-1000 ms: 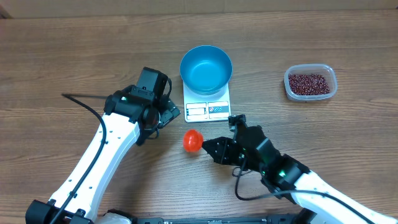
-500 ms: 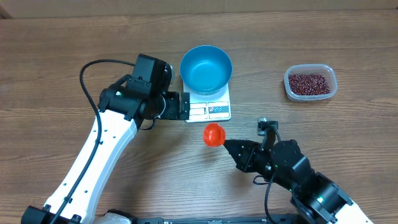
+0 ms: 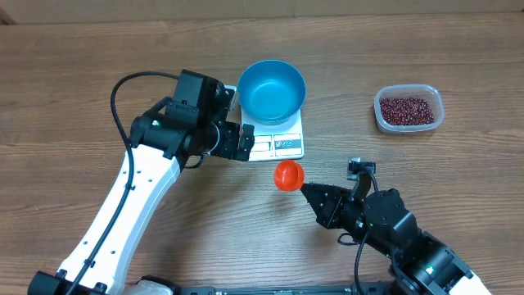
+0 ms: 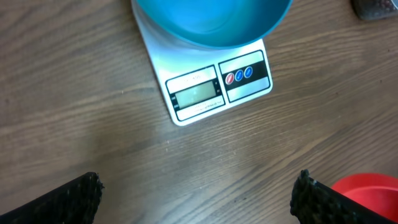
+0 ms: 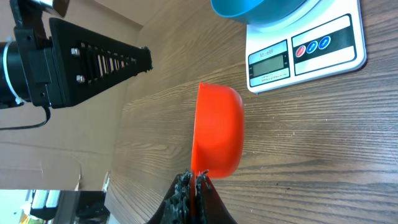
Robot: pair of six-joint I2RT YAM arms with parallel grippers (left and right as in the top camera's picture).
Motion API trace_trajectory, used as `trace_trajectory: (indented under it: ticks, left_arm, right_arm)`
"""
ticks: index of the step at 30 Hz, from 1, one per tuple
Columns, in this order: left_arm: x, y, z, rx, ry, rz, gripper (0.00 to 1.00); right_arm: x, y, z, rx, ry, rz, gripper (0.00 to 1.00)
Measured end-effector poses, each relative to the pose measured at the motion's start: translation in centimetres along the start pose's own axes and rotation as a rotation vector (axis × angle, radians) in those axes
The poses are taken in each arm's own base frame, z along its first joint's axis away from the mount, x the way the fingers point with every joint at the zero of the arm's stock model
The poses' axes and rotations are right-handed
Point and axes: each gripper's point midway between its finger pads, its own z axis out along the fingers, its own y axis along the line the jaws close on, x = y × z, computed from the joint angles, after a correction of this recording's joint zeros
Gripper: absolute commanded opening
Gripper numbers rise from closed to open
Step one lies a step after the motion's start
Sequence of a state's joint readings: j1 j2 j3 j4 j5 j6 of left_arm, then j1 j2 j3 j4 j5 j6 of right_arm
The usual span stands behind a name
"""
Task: Scoop item into bowl and weigh 150g on scale
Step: 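Move the left gripper to the blue bowl on the scale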
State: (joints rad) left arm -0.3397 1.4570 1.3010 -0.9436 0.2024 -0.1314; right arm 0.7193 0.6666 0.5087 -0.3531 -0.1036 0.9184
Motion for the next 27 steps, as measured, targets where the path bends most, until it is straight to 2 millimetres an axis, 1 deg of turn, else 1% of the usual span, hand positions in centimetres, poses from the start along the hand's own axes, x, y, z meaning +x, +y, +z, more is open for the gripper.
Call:
trace_trajectory:
  ticks: [5, 9, 12, 16, 19, 22, 27]
  left_arm:
    - [0.4, -0.4, 0.0, 0.025, 0.016, 0.2, 1.0]
    - [2.4, -0.3, -0.3, 0.034, 0.098, 0.335, 1.0]
    - [3.4, 0.1, -1.1, 0.018, 0.152, 0.397, 1.0]
    - [3.0, 0.3, -2.6, -0.006, 0.157, 0.449, 1.0]
    - [3.0, 0.3, -3.2, -0.014, 0.154, 0.47, 1.0]
    - [3.3, 0.3, -3.8, -0.018, 0.152, 0.48, 1.0]
    - [3.0, 0.0, -4.9, -0.025, 0.109, 0.49, 1.0]
  right_arm:
    - [0.0, 0.0, 0.0, 0.0, 0.0, 0.0, 0.04]
    - [0.0, 0.0, 0.0, 0.001, 0.0, 0.0, 0.04]
    - [0.0, 0.0, 0.0, 0.001, 0.001, 0.0, 0.04]
    - [0.0, 0.0, 0.0, 0.001, 0.0, 0.0, 0.04]
    - [0.1, -0.1, 0.0, 0.004, 0.002, 0.001, 0.04]
    - [0.2, -0.4, 0.0, 0.018, 0.006, 0.0, 0.04]
    - [0.5, -1.2, 0.0, 0.05, 0.019, 0.003, 0.04]
